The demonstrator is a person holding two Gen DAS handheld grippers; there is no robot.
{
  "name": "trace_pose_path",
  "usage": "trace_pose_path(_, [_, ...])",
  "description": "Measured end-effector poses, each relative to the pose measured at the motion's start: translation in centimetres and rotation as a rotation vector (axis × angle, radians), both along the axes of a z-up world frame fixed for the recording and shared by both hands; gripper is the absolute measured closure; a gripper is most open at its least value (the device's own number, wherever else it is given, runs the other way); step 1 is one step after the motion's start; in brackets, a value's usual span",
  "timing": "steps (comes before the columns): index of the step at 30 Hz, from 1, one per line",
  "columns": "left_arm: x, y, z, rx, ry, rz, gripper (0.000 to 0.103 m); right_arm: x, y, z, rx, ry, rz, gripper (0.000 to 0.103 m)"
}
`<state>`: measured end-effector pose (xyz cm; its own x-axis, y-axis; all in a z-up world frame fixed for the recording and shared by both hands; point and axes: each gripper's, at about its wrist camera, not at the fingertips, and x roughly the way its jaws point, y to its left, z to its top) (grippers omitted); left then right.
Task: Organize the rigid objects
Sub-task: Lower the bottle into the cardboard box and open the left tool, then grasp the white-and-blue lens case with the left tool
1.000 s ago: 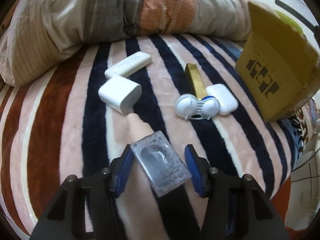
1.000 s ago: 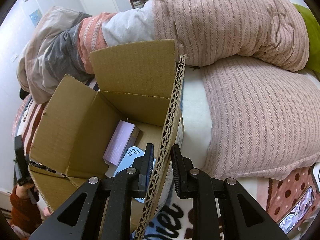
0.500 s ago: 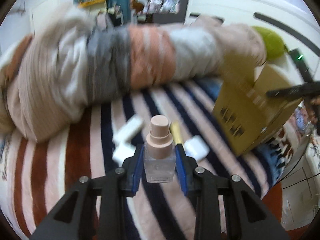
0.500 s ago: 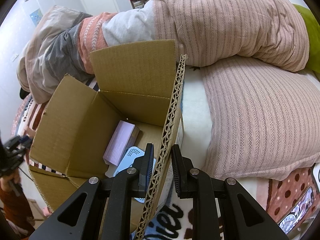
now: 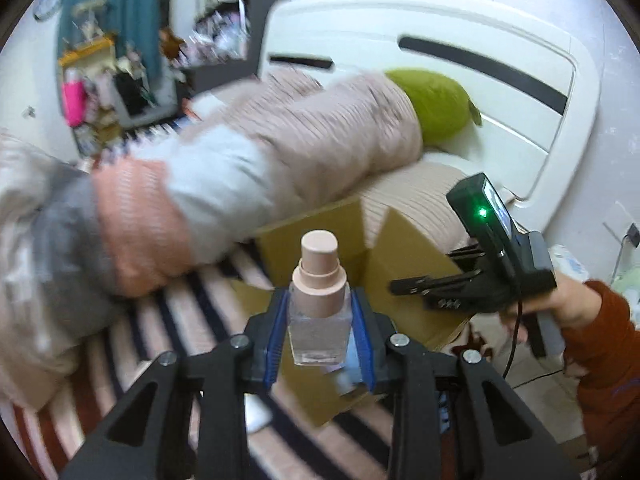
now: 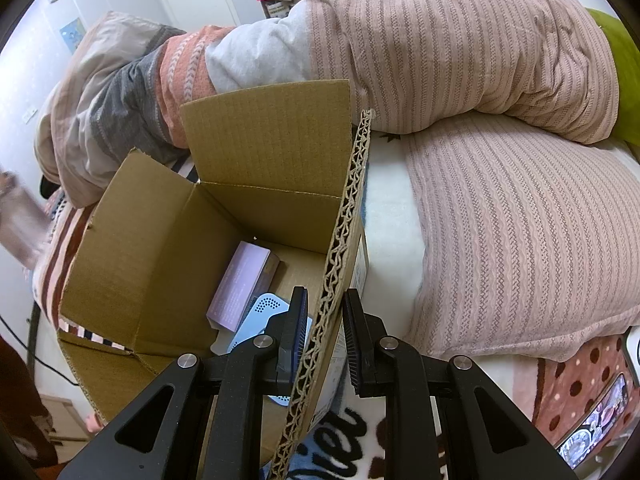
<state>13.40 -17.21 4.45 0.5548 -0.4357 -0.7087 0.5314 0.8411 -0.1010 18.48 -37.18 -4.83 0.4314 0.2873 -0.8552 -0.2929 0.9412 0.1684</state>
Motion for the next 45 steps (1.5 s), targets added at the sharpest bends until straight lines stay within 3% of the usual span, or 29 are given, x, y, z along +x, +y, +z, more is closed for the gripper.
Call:
trace_pose_path(5, [3.7,-4.3,-3.5,0.023,0.132,-0.036,0.075,-0.1,0.1,0.0,-0.004,-0.005,0.006,0.088])
trace_pose_path(14, [4.2,-6.2,-7.0,0.071,0.193,-0.06,0.074,-0.3,0.1,-0.1,-0.008,-0.009,0.016,0.088])
trace_pose_path(15, [4.1,-6.1,-7.1,0.078,0.188,-0.06,0.071,-0.4,0.1,-0.1,-0.007,-0.009,0.017,0.087])
trace_pose_path(20, [3.0,-5.4,-6.9,0.11,0.145,-0.041,0.031,-0.5,0.4,-0.2,-0.008,-0.01,0.02,0.083])
trace_pose_path(22, [2.4,-4.9,-6.4,0.102,0.121,-0.03,0.02,-0.5,0.3,-0.2,-0.008,-0.01,0.018,0.083])
trace_pose_path(25, [1.4,-4.0,-5.3,0.098,0.074,-0.022,0.017,-0.6,0.3,-0.3,-0.008,-0.008,0.016,0.083])
trace_pose_path(29, [-0.7,-2.2,-3.5,0.095,-0.011,0.004,0.005,-0.6,0.6,-0.2,-0.019,-0.007,0.012,0.083])
trace_pose_path(36, [-4.1,1.8,-1.6,0.105,-0.115,0.055,0.003,-0.4,0.9,-0.2,-0.034,0.0,0.004,0.083])
trace_pose_path(41, [-5.8,5.8,-1.8,0.126,-0.138,0.116,0.002,-0.4,1.2,-0.2,-0.054,0.004,0.006,0.083])
trace_pose_path(45, [-6.5,8.9,-3.4,0.13,-0.109,0.162,0.001,-0.3,1.3,-0.2,-0.059,0.014,0.004,0.083])
